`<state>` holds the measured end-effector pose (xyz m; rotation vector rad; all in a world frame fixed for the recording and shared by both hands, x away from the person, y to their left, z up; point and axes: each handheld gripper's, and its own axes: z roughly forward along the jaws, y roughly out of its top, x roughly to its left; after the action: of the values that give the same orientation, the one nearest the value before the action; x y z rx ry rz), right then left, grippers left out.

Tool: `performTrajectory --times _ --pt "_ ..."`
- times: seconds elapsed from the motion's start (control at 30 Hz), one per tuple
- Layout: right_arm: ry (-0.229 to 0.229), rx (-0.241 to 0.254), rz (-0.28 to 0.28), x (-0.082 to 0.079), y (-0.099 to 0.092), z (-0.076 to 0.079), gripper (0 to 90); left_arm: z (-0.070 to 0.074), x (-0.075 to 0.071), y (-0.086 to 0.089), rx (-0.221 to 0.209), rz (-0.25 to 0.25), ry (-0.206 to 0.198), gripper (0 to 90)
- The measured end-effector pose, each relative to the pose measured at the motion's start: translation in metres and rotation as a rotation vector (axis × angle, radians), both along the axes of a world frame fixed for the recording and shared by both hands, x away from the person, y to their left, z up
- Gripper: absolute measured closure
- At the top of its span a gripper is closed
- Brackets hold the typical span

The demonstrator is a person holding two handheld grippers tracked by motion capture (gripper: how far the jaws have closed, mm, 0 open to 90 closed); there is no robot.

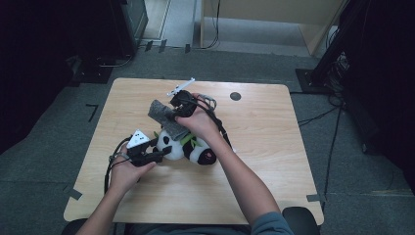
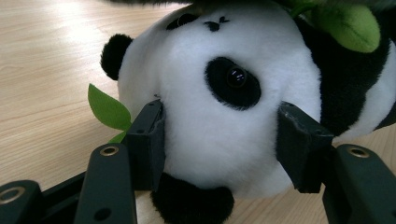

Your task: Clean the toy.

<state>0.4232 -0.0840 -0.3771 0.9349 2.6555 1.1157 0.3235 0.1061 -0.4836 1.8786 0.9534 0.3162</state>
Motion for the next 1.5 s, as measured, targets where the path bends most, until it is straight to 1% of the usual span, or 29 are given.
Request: performTrajectory --times 0.03,0.1,0.2,0.37,0.53,0.57,0.63,0.77,0.8,1.03,1.07,1.2,1.23,1.3,1.4,1.5 --pt "0.012 -0.012 -0.001 0.002 0.001 -0.007 79.4 0.0 0.0 0.0 0.001 0.0 0.0 40.6" --pt "0.015 -0.019 -0.001 0.003 0.001 -0.01 79.4 0.0 0.0 0.0 0.001 0.0 0.0 40.6" --pt "0.034 -0.025 -0.019 0.006 -0.002 -0.018 79.4 0.0 0.0 0.0 0.001 0.001 0.0 40.7" --pt "0.034 -0.017 -0.045 0.01 -0.011 -0.022 79.2 0.001 0.0 -0.001 -0.001 0.008 0.007 40.8" --pt "0.03 -0.041 -0.088 0.014 -0.022 -0.023 79.2 0.001 0.0 -0.001 -0.001 0.006 0.007 41.0" --pt "0.03 -0.048 -0.102 0.015 -0.027 -0.024 79.2 0.0 0.0 -0.001 -0.002 0.007 0.007 41.3" --pt "0.029 -0.054 -0.111 0.016 -0.03 -0.024 79.2 0.0 0.0 -0.001 -0.004 0.007 0.008 41.4" --pt "0.025 -0.057 -0.143 0.021 -0.041 -0.026 79.2 0.0 0.001 -0.001 -0.005 0.006 0.006 42.0" --pt "0.025 -0.057 -0.143 0.021 -0.041 -0.026 79.2 0.0 0.001 -0.001 -0.005 0.005 0.006 42.0" --pt "0.014 -0.058 -0.194 0.025 -0.057 -0.024 79.2 0.0 0.001 -0.001 -0.006 0.003 0.004 42.4" --pt "0.014 -0.058 -0.194 0.025 -0.057 -0.024 79.2 0.0 0.001 -0.001 -0.006 0.003 0.004 42.4" --pt "0.007 -0.06 -0.215 0.027 -0.066 -0.022 79.4 0.0 0.001 -0.001 -0.004 0.002 0.004 42.4" --pt "0.006 -0.063 -0.226 0.028 -0.071 -0.02 79.5 0.0 0.001 -0.001 -0.004 0.002 0.004 42.5" --pt "0.005 -0.065 -0.232 0.028 -0.073 -0.02 79.6 0.0 0.001 -0.001 -0.005 0.002 0.004 42.5" --pt "-0.005 -0.068 -0.246 0.03 -0.081 -0.017 79.6 0.0 0.001 -0.001 -0.005 0.003 0.005 42.5" --pt "-0.023 -0.061 -0.26 0.03 -0.088 -0.013 79.6 0.0 0.001 -0.001 -0.006 0.003 0.004 42.5"
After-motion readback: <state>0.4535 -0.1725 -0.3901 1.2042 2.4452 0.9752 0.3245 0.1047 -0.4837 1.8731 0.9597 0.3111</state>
